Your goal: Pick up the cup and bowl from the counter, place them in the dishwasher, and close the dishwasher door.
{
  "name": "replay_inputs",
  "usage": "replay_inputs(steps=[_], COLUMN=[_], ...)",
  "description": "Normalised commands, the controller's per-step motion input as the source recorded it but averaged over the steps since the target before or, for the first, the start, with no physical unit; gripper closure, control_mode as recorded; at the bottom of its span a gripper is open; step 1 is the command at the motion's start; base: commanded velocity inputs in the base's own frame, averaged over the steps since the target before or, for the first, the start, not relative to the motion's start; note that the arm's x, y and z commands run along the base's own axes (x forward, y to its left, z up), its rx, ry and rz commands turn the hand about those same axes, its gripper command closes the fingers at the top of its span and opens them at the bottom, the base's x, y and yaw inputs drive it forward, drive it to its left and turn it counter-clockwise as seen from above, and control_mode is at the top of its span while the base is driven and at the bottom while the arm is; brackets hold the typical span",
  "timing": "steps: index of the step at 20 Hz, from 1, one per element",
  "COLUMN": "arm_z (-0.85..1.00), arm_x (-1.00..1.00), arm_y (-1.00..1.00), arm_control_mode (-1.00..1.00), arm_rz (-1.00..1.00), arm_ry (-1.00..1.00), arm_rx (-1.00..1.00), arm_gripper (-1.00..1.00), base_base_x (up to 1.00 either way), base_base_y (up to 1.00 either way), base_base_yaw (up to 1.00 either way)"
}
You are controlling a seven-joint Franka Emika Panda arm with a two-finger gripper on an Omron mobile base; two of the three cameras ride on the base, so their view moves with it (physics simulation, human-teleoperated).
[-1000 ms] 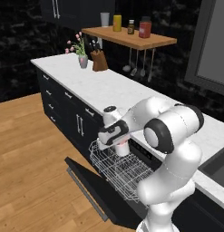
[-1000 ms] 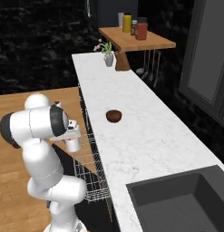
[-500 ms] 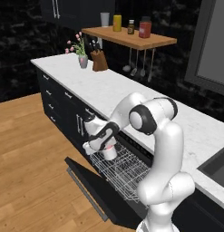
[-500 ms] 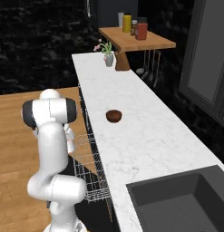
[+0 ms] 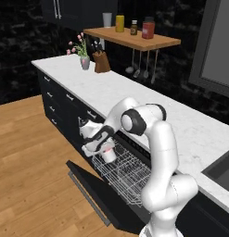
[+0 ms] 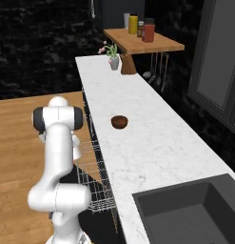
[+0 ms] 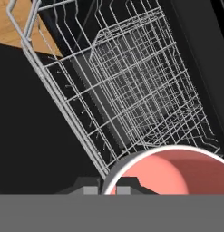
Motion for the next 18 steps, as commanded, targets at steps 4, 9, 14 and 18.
replay_inputs(steps=[4, 9, 14, 18], arm_z=[-0.34, -0.37, -0.41, -0.3], arm_x=[0.49, 0.19, 0.03, 0.0], arm_y=[-0.14, -0.28, -0.31, -0.13], arm_control_mode=[-1.0, -1.0, -1.0, -1.0], arm_rz=[-0.12, -0.02, 0.03, 0.15], arm_ry=[0.0, -0.02, -0.07, -0.13], arm_rx=[0.0, 0.0, 0.0, 0.01], arm_gripper=[1.0, 1.0, 1.0, 1.0], base_base_x=[0.0, 0.0, 0.0, 0.0], base_base_y=[0.0, 0.0, 0.0, 0.0], base_base_yaw=[0.0, 0.0, 0.0, 0.0])
